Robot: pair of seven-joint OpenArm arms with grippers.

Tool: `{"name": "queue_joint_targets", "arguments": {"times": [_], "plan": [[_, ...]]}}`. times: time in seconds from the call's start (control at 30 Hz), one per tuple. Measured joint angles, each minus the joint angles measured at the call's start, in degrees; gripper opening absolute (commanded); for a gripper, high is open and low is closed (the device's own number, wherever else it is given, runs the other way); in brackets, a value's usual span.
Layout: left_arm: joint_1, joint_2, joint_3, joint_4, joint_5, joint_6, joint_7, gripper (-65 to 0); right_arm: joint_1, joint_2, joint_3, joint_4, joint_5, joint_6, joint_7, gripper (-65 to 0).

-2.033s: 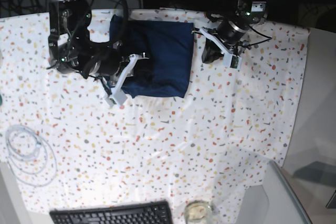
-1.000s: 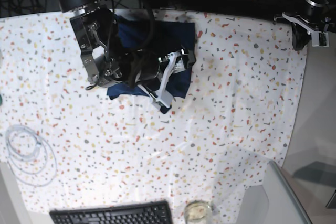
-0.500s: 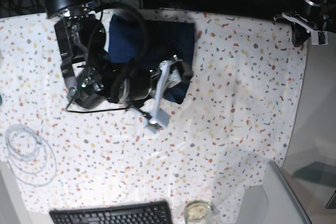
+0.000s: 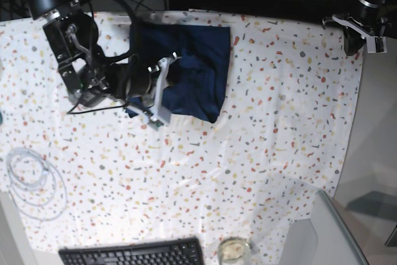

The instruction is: Layout the t-shirt on the table in an organized manner, then fold the t-shirt properly

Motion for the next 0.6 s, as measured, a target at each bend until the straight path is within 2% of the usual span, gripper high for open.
{"name": "queue_joint_targets", "arguments": {"times": [0.27, 0.33, 0.43, 0.6], "plan": [[0.02, 0.07, 0.00, -0.04, -0.02, -0.02, 0.02, -65.0, 1.16, 0.22, -12.50, -2.25, -0.50, 0.00, 0.24, -59.7], [0.02, -0.02, 0.00, -0.07, 0.02, 0.00, 0.02, -65.0, 1.55, -0.74, -15.10, -2.38, -0.44, 0.00, 0.20, -59.7], [0.00, 0.02, 0.00, -0.07, 0.00, 0.02, 0.02, -65.0, 1.57, -2.47, -17.44, -2.95, 0.39, -0.02, 0.52, -59.9], [-1.09, 0.04, 0.17, -0.13, 0.00, 0.02, 0.00, -65.0, 1.55, -1.16, -16.98, -0.70, -0.37, -0.02, -0.87, -59.9]]}}
